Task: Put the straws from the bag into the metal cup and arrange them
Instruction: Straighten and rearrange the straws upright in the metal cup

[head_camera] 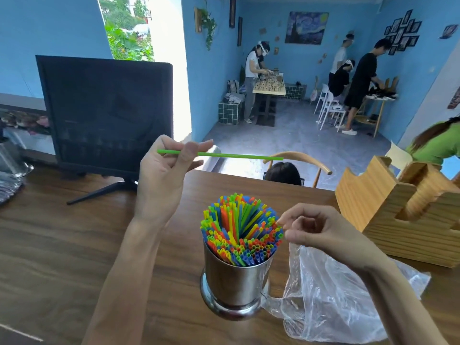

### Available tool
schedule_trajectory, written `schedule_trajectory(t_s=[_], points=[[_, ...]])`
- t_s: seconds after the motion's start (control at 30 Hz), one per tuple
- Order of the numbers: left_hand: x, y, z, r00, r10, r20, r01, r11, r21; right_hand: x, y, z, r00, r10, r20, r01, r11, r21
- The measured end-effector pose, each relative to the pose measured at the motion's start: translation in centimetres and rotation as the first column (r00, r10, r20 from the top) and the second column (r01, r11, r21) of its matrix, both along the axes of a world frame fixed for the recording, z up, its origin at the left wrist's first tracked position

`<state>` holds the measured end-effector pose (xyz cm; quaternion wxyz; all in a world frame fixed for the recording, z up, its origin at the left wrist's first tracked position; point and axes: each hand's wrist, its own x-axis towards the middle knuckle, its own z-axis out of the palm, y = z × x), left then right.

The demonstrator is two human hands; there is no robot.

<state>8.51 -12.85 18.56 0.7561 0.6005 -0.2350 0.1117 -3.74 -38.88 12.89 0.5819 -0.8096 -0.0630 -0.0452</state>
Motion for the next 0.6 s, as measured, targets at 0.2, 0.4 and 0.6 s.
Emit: schedule_trajectory(t_s=[0.2, 0.4, 0.6], points=[[-1.2, 0.0, 0.6, 0.991, -0.005, 0.132, 0.007, 1.0, -0.019, 0.5, 0.6, -1.1, 0.997, 0.037, 0.062, -0.036, 0.999, -0.027], [-1.7, 0.1, 0.7, 0.944, 0.106, 0.311, -0.128, 0.99, 0.052, 0.7, 1.1, -0.8, 0.989, 0.031, 0.142, -0.02, 0.997, -0.08], [-1.8, -1.0, -1.4, 0.945, 0.027, 0.326, -0.107, 0.967, 0.229, 1.1, 1.4, -0.1, 0.983, 0.019, 0.181, 0.001, 0.994, -0.111]])
